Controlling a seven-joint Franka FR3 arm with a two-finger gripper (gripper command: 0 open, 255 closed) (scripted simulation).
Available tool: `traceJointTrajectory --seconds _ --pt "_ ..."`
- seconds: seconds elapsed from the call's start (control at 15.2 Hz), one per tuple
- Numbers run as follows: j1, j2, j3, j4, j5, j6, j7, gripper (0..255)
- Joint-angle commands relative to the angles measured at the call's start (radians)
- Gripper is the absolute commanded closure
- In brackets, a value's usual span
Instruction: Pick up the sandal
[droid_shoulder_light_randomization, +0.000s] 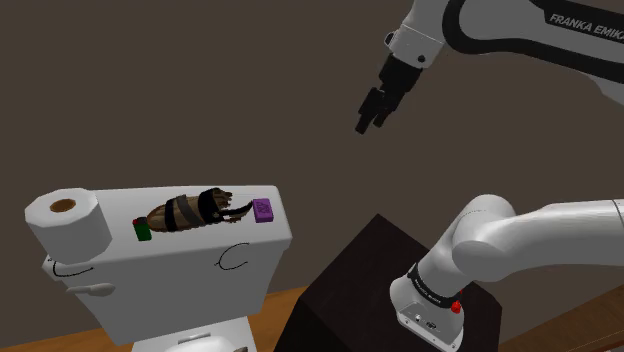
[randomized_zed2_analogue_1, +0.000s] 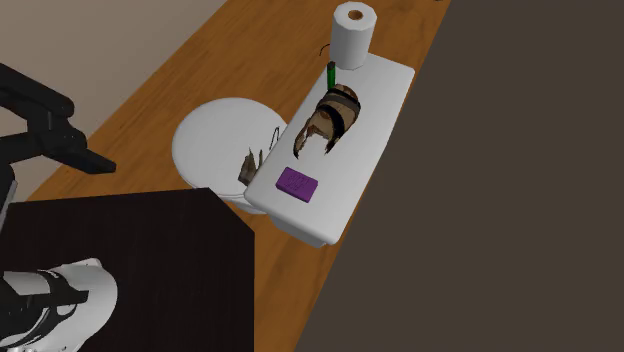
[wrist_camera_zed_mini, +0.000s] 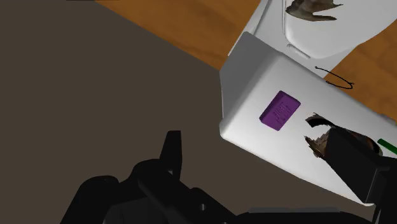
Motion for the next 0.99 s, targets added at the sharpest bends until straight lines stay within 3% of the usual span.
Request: traceJointTrajectory --seconds 0.0,0.92 --pt "0.000 0.000 0.000 0.000 0.000 0.000 0.000 0" --pt "0.127 0.390 0.087 -0.007 0.056 0.419 -0.163 0"
